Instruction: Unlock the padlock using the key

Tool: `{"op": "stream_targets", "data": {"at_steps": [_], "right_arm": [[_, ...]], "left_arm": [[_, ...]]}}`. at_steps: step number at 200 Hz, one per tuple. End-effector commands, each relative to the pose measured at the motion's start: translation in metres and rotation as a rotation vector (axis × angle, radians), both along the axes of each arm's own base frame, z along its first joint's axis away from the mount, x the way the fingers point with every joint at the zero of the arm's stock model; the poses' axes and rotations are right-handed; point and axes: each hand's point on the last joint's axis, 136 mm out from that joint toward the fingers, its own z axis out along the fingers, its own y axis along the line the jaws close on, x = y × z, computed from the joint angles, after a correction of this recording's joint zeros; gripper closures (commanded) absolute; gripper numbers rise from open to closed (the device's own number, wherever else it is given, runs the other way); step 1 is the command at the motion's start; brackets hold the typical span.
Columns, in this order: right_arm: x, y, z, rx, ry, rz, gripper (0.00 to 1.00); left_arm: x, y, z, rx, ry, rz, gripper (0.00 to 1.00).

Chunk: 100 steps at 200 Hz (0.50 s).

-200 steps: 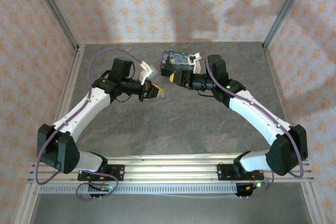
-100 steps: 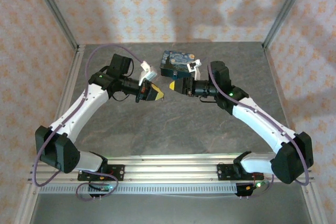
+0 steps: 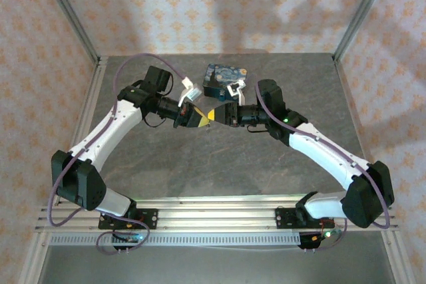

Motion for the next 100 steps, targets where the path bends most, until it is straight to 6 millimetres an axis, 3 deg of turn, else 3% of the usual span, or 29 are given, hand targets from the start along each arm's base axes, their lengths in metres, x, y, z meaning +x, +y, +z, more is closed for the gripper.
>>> {"op": "stream_targets", "data": {"at_steps": [1,100], "right_arm": [[-0.0038,0.0034,0.0211,0.047,-0.046,0.031,0.73],[-0.0058,0.0036,0.0196,0.054,-0.030,0.039,0.79]], "left_arm": [[-0.0063,-0.0039,0.0143,-0.030,-0.003,-0.030,1.00],[-0.0028,-0.0053,0.0153,-0.031,0.007,-0.028,1.00]]}}
